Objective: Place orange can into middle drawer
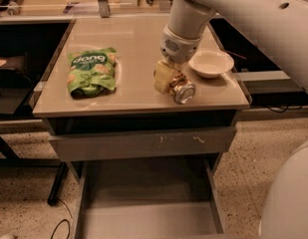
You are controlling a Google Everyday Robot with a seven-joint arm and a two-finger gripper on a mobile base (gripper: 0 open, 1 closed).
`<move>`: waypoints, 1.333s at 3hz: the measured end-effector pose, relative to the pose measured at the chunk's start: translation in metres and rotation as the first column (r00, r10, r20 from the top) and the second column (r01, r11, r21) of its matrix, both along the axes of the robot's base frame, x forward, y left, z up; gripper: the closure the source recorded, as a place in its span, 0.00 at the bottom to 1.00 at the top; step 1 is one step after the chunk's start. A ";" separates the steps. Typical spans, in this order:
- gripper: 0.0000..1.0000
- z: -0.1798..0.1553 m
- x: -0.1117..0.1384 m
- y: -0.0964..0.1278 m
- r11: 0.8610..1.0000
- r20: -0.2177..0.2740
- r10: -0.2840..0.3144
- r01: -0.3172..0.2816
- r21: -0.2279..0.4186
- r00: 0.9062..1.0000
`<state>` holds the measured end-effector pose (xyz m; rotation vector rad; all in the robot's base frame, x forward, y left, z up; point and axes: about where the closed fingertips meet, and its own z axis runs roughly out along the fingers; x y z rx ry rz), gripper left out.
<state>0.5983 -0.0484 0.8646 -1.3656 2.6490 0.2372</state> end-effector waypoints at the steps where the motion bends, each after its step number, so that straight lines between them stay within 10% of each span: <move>1: 1.00 0.006 -0.023 -0.004 1.000 -0.001 -0.025 0.025 -0.008 1.000; 3: 1.00 -0.018 -0.129 -0.026 0.984 -0.095 -0.174 0.176 0.016 0.980; 4: 1.00 -0.018 -0.129 -0.026 0.984 -0.094 -0.174 0.176 0.017 0.980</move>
Offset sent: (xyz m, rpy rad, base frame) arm -0.1464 -0.0347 0.0009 0.0052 0.0894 -0.2139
